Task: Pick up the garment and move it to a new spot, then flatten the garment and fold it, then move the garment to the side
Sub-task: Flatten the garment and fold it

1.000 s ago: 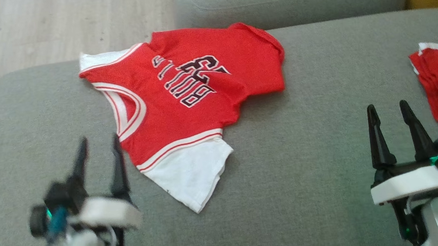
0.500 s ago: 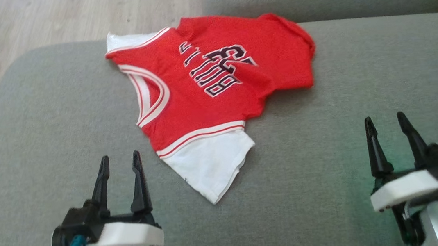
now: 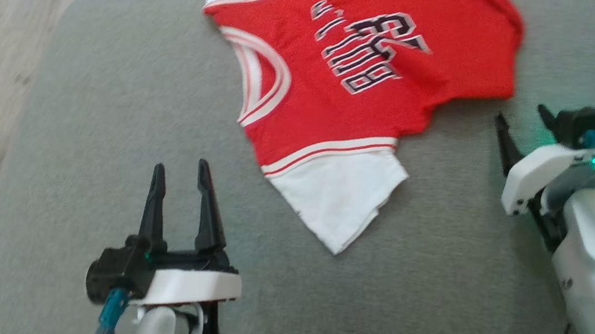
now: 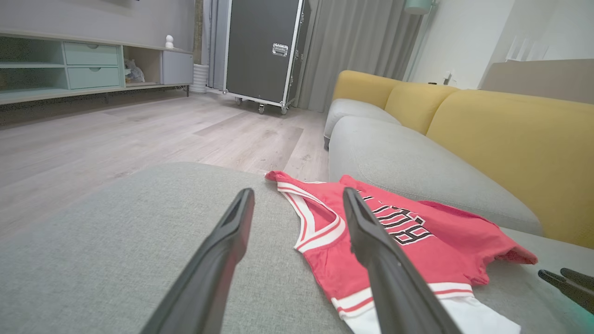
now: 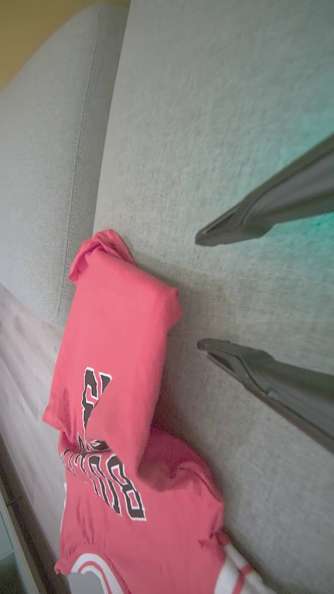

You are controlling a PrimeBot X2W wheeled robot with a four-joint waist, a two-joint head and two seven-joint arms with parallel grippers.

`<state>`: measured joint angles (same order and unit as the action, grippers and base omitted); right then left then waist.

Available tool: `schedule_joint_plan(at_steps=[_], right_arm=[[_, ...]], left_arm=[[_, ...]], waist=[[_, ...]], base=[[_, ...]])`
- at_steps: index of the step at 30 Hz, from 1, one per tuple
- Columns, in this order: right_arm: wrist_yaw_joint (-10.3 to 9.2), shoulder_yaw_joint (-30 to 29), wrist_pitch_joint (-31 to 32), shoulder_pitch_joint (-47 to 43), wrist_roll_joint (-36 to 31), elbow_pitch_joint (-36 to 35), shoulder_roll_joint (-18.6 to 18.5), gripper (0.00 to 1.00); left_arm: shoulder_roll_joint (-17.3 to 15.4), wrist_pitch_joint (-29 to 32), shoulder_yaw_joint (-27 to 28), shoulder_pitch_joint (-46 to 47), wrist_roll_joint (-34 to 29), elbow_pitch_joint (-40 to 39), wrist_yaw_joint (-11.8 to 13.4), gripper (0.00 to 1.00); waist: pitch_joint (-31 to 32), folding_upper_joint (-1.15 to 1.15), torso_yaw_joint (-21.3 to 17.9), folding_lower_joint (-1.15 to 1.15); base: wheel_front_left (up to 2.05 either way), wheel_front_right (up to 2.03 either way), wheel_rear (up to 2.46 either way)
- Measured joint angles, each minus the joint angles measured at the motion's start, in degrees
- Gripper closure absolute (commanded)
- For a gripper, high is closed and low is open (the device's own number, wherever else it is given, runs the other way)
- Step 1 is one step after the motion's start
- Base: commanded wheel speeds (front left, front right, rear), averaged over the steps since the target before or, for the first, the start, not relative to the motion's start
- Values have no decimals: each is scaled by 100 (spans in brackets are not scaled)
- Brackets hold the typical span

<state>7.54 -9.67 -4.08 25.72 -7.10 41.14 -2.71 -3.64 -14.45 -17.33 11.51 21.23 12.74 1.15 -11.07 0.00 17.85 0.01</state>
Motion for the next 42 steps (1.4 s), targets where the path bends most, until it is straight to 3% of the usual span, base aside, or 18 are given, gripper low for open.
schedule_joint_plan(at_steps=[10,19,20,21,22,32,42], right_arm=[[0,-1232,-146,939,-781,1044,-48,0],[0,-1711,-644,1382,-1260,1564,-73,0],[0,-1781,-689,1412,-1299,1610,-69,49],[0,-1863,-737,1440,-1326,1650,-68,82],[0,-1919,-791,1473,-1343,1694,-70,100],[0,-2057,-1013,1464,-1626,1752,-70,100],[0,-1845,-1013,705,-1969,867,-30,100]], left_arm=[[89,0,-15,360,-12,-33,-116,0],[101,0,-1,358,7,-37,-107,0],[103,0,-7,358,7,-38,-104,0],[105,0,-10,358,7,-38,-85,0],[107,0,-10,358,7,-38,-63,0],[111,0,36,331,5,-35,-62,0],[108,0,237,-127,-5,-2,-71,0]], waist=[[-425,0,636,-1],[-544,0,688,-1],[-536,0,667,-1],[-527,0,643,-1],[-517,0,617,-1],[-197,0,212,-1],[375,0,-222,-2]], base=[[0,0,0],[0,0,0],[0,0,0],[0,0,0],[0,0,0],[0,0,0],[0,0,0]])
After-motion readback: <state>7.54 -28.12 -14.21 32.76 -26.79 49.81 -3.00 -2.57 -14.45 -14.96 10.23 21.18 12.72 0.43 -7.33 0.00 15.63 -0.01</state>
